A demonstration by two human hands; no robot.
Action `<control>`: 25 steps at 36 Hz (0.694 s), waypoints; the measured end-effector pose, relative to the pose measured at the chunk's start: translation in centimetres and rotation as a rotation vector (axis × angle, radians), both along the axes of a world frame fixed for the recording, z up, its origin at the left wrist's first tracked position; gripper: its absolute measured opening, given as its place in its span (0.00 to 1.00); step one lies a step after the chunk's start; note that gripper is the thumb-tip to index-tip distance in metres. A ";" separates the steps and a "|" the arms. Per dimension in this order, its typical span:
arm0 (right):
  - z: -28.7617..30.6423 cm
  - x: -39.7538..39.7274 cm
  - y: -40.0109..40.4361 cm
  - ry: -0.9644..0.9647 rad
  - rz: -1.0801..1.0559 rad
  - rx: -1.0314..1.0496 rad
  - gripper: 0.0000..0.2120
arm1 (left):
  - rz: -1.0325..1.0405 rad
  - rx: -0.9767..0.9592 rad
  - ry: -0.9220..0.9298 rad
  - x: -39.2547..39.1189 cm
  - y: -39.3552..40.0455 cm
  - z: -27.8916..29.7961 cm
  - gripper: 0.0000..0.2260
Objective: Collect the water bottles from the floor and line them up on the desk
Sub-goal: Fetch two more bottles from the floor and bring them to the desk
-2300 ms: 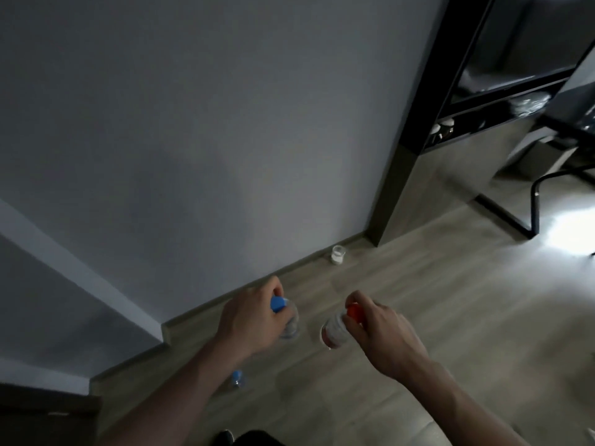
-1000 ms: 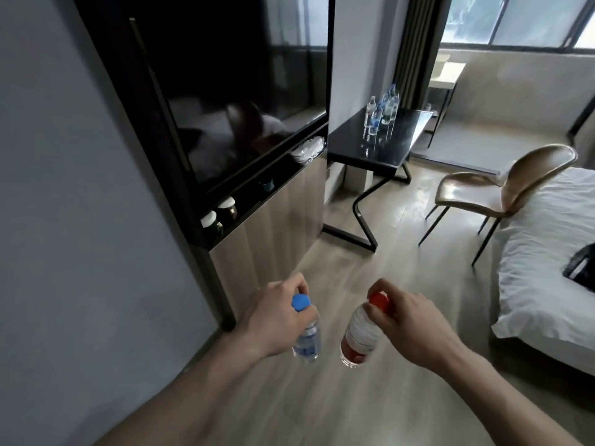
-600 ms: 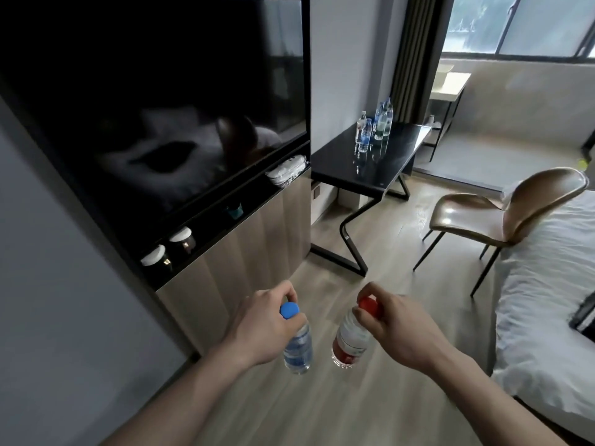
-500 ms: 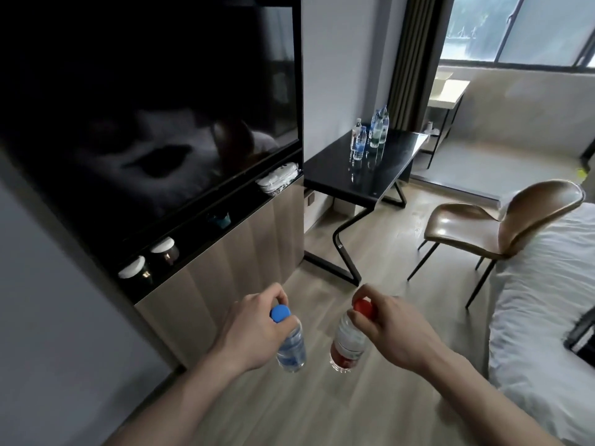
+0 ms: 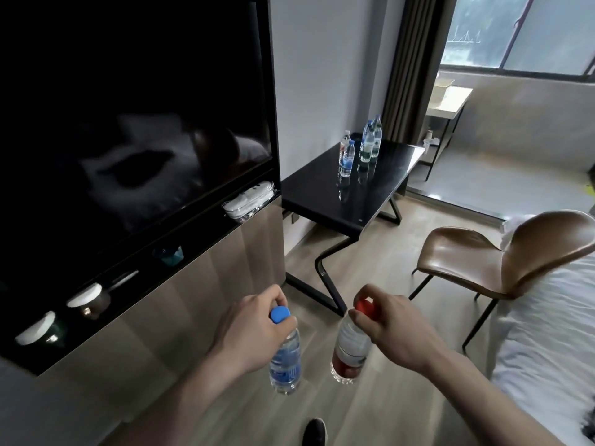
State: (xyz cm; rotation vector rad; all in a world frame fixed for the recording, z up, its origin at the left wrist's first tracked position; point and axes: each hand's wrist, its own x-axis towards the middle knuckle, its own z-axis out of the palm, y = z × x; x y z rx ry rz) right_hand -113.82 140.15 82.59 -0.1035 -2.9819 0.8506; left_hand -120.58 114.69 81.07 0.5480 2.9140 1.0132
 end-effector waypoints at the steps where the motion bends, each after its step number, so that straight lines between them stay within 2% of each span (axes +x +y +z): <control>1: -0.1 -1.5 1.0 0.001 -0.007 0.016 0.09 | -0.006 0.006 -0.006 -1.5 1.0 -0.3 0.10; 10: 0.3 -13.3 10.0 0.051 -0.042 0.086 0.10 | -0.046 0.010 0.008 -14.7 10.4 -0.2 0.12; 16: 1.1 -19.7 15.8 0.052 -0.082 0.057 0.09 | -0.061 0.011 0.056 -21.9 16.6 1.1 0.10; 25: 0.5 -28.7 25.8 0.018 -0.048 0.007 0.10 | -0.002 0.029 -0.028 -30.4 26.1 0.0 0.12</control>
